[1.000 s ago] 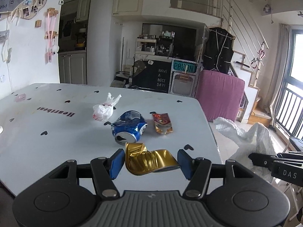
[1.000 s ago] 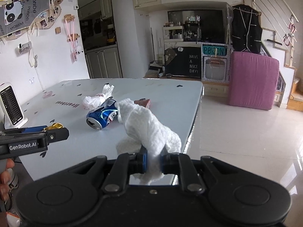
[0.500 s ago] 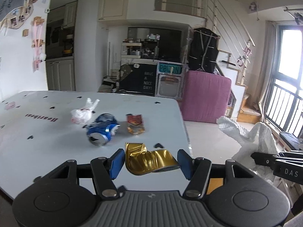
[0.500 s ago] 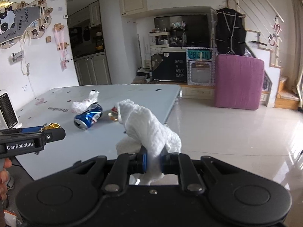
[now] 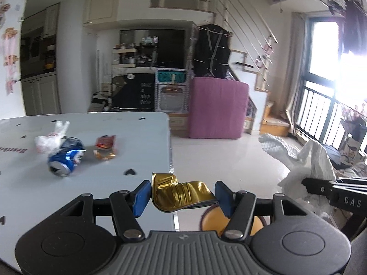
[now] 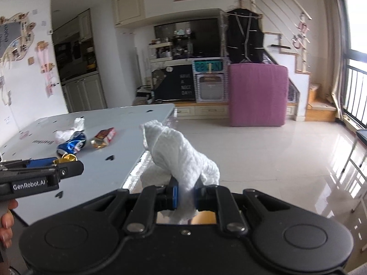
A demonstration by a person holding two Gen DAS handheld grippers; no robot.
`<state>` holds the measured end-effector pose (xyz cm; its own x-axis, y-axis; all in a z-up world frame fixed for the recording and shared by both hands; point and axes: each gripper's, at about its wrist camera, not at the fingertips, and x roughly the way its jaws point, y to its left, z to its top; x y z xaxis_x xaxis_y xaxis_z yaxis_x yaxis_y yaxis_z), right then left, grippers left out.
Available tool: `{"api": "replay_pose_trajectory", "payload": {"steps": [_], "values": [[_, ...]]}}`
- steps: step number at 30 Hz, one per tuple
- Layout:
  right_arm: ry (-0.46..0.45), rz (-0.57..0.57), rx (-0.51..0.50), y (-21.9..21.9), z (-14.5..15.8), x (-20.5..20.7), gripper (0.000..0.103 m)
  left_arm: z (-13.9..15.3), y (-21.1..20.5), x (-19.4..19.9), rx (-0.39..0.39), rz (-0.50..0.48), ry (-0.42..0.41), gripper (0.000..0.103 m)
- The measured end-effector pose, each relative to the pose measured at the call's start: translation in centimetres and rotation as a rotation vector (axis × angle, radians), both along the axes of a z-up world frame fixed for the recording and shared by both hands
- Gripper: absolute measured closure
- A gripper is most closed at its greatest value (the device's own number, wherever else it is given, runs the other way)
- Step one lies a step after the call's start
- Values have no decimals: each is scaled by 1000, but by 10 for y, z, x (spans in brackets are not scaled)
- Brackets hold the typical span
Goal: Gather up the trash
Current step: 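Carry the gold wrapper and white tissue with both tools over the yellow wastebasket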
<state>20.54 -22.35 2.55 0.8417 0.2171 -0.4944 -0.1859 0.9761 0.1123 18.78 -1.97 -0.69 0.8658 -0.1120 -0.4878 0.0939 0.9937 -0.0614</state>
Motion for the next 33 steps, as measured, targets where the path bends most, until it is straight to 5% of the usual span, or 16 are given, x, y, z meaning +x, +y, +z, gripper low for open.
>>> {"api": "replay_pose_trajectory", "payload": {"steps": [17, 33], "values": [[90, -132, -16, -93, -48, 12, 89, -53, -82, 48, 21, -107, 113, 42], [273, -180, -5, -138, -118, 94, 89, -134, -129, 167, 3, -157, 303, 42]]}}
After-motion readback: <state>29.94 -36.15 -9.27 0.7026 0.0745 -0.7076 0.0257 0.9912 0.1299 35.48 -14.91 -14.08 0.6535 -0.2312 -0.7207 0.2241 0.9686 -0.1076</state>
